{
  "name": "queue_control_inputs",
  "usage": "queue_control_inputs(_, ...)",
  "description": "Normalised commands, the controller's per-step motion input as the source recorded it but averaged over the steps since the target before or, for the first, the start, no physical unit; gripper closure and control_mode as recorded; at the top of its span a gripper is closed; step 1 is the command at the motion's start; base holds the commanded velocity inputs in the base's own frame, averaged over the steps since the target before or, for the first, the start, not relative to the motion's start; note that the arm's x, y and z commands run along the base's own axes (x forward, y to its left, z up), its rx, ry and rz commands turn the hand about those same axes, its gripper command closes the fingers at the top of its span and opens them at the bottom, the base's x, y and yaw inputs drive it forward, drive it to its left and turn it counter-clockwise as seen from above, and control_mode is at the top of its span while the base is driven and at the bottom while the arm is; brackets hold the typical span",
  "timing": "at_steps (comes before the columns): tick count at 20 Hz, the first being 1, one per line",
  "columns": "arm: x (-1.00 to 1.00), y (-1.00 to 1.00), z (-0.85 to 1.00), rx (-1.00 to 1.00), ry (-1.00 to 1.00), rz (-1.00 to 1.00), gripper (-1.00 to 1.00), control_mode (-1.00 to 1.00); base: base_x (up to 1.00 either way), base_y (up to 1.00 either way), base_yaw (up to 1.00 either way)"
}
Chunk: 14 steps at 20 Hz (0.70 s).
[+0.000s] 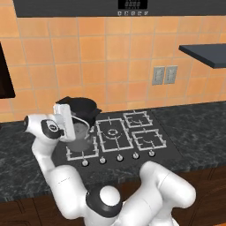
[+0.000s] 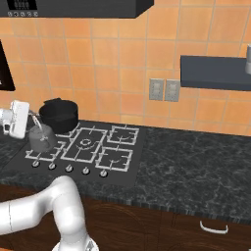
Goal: Pick the kettle from the counter and place it on a stove burner. Then turn the burner on.
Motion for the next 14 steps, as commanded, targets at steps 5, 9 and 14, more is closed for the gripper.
queue_control_inputs(5, -0.24, 0.55, 0.02, -0.03, -0.16, -0.15, -1.00, -1.00, 0.00, 0.00, 0.00)
queue_control_inputs(9, -0.07, 0.20, 0.00, -0.04, -0.18, -0.14, -1.00, -1.00, 0.00, 0.00, 0.00)
queue_control_inputs(14, -0.75, 0.05, 0.08, -0.01, -0.10, -0.08, -1.00, -1.00, 0.00, 0.00, 0.00)
